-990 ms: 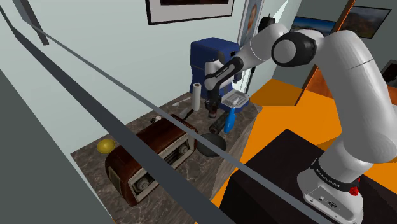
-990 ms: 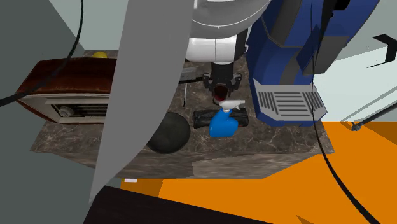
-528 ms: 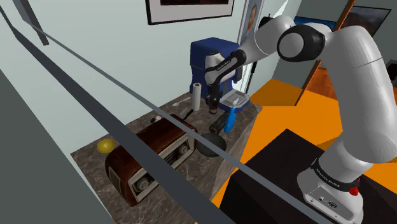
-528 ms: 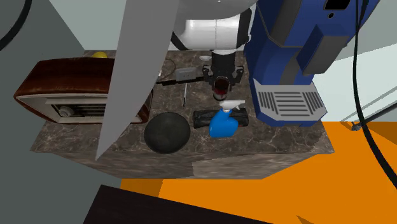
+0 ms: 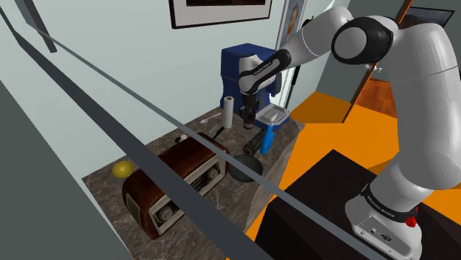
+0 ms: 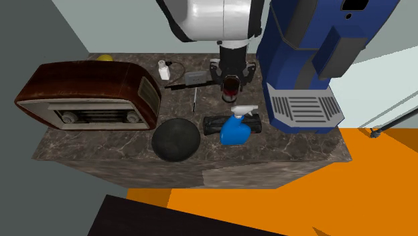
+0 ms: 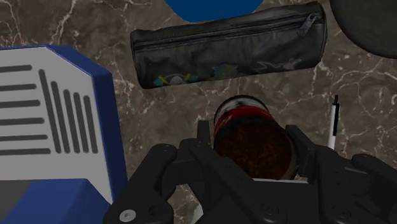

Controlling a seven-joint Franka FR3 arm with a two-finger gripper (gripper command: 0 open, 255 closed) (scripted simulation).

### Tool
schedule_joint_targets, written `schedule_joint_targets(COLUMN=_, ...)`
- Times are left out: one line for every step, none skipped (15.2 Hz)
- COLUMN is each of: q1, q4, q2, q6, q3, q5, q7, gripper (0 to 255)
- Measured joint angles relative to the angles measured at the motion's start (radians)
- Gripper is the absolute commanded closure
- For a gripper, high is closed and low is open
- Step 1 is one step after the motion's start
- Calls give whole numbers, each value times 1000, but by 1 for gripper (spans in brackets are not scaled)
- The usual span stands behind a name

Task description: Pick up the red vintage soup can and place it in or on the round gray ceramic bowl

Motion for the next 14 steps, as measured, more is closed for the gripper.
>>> schedule_joint_targets(q1=9, q4=-55, q2=-31, q6=23, q3=2, q5=-2, q7=14, gripper=255)
schedule_joint_targets(q1=17, q4=-91, q2=-52, q6=36, q3=4, q5=-4, q7=27, gripper=255)
schedule_joint_targets(q1=28, q4=-125, q2=-67, q6=53, q3=7, q5=-5, q7=43, gripper=255)
schedule_joint_targets(q1=42, q4=-158, q2=-87, q6=65, q3=11, q5=-6, q7=62, gripper=255)
schedule_joint_targets(q1=51, q4=-195, q2=-111, q6=77, q3=13, q5=-8, q7=75, gripper=255)
schedule_joint_targets(q1=65, q4=-245, q2=-140, q6=96, q3=17, q5=-10, q7=97, gripper=255)
schedule_joint_targets(q1=76, q4=-284, q2=-165, q6=108, q3=21, q5=-10, q7=113, gripper=255)
schedule_joint_targets(q1=86, q4=-312, q2=-180, q6=120, q3=25, q5=-12, q7=128, gripper=255)
schedule_joint_targets(q1=98, q4=-345, q2=-203, q6=129, q3=29, q5=-12, q7=146, gripper=255)
schedule_joint_targets(q1=111, q4=-398, q2=-233, q6=149, q3=34, q5=-14, q7=167, gripper=255)
schedule_joint_targets(q1=120, q4=-423, q2=-249, q6=158, q3=38, q5=-14, q7=180, gripper=255)
schedule_joint_targets(q1=133, q4=-446, q2=-262, q6=166, q3=44, q5=-14, q7=200, gripper=255)
schedule_joint_targets(q1=150, q4=-470, q2=-277, q6=173, q3=51, q5=-14, q7=224, gripper=255)
schedule_joint_targets(q1=165, q4=-512, q2=-300, q6=190, q3=58, q5=-15, q7=249, gripper=255)
